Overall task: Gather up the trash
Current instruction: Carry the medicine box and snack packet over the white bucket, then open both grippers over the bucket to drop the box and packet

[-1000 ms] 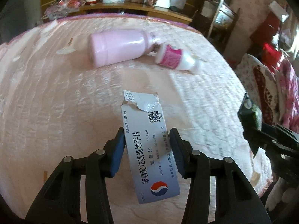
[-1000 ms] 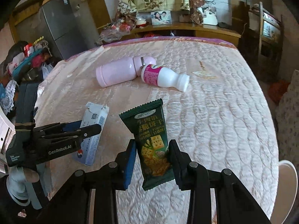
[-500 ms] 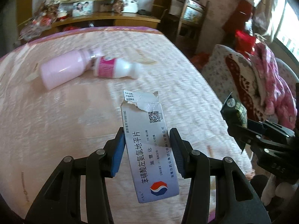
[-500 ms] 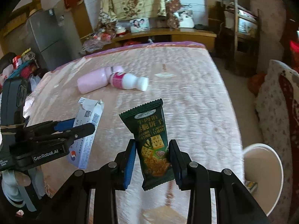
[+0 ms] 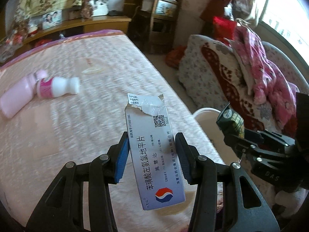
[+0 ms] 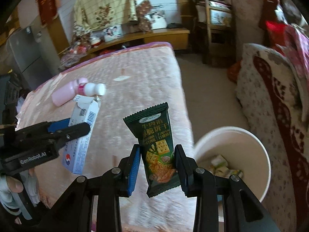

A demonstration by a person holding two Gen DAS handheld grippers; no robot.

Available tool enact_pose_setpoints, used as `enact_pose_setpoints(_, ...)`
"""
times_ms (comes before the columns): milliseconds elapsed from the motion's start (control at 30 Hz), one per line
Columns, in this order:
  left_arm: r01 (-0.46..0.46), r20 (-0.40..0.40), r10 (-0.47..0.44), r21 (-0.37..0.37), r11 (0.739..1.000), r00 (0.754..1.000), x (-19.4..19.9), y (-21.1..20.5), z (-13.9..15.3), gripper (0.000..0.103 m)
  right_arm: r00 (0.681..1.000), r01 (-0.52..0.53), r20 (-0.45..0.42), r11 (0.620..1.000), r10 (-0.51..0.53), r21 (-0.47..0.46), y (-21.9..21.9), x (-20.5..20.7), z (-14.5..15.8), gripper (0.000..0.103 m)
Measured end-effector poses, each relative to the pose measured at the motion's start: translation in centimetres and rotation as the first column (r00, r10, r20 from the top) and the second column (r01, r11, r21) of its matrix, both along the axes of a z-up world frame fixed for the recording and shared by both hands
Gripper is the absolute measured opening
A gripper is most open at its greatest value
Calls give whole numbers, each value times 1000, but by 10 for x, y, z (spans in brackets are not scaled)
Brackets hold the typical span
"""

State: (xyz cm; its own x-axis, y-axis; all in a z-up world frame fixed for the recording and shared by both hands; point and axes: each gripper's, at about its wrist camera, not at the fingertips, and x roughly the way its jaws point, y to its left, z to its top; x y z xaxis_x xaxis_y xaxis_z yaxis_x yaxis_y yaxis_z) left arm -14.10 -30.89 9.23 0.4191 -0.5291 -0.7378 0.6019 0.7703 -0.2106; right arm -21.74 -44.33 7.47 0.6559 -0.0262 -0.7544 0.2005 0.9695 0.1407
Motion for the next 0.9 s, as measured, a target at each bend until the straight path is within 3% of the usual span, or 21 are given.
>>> enact_pose_setpoints(433,105,7,-105,10,994,994,-16,-70,2,45,993,116,-20,993,-116,24,-54,-37,-15,34)
enact_pose_setpoints(900,173,-56,-175,-44,984,983,-28,-119,-9,45,980,197,-50,978,-193,65,-87,-50,-35,34)
